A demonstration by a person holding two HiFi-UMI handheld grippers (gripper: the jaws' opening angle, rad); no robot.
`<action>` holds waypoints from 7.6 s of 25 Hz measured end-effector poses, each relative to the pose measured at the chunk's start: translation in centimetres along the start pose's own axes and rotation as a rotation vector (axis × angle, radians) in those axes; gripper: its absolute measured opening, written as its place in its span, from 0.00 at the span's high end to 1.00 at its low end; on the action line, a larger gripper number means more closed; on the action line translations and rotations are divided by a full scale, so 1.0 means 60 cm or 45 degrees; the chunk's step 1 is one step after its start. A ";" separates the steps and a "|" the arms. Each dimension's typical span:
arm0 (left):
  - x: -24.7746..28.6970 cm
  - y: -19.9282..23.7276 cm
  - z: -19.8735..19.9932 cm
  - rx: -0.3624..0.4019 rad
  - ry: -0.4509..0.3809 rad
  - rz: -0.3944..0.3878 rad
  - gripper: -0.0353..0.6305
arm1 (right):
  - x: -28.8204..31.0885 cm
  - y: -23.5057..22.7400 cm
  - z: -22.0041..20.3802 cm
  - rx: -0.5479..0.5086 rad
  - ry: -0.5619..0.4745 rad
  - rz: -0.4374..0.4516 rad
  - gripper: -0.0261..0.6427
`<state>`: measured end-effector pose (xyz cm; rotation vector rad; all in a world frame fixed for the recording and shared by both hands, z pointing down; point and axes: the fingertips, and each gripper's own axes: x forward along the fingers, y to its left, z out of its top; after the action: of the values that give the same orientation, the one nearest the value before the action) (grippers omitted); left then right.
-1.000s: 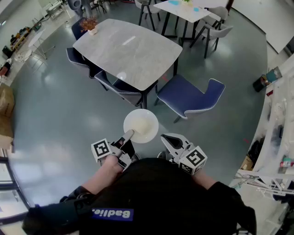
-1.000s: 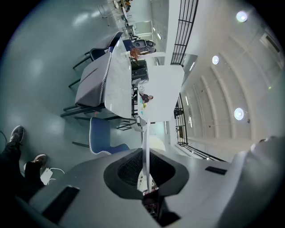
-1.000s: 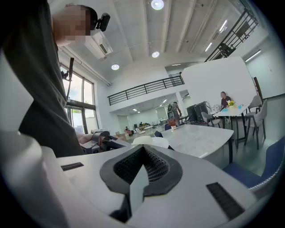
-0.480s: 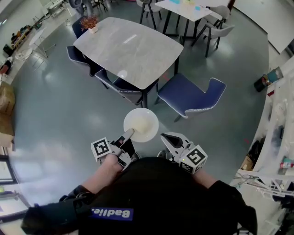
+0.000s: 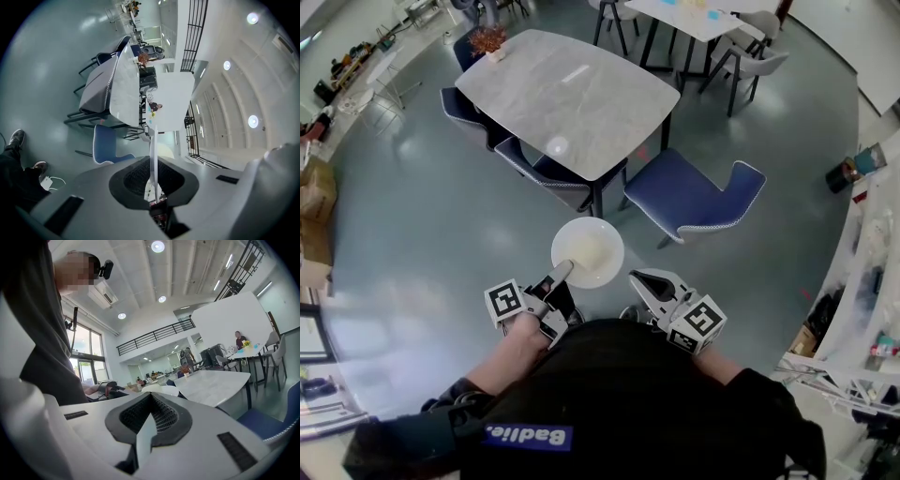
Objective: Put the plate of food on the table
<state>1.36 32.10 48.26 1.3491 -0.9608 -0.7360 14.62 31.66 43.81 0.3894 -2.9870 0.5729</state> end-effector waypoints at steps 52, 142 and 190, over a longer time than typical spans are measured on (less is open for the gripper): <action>0.325 0.010 0.545 0.051 0.176 -0.050 0.91 | 0.396 -0.342 0.120 0.127 0.048 -0.352 0.95; 0.744 0.387 0.840 0.031 -0.045 0.408 0.90 | 0.358 -0.644 0.093 0.384 0.254 -0.613 0.95; 0.693 0.425 0.799 0.372 0.418 0.734 0.80 | 0.371 -0.655 0.107 0.281 0.293 -0.644 0.95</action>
<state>-25.08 -23.70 77.61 1.2940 -1.1402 0.0653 3.24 -11.22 54.44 0.9801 -2.4716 0.8176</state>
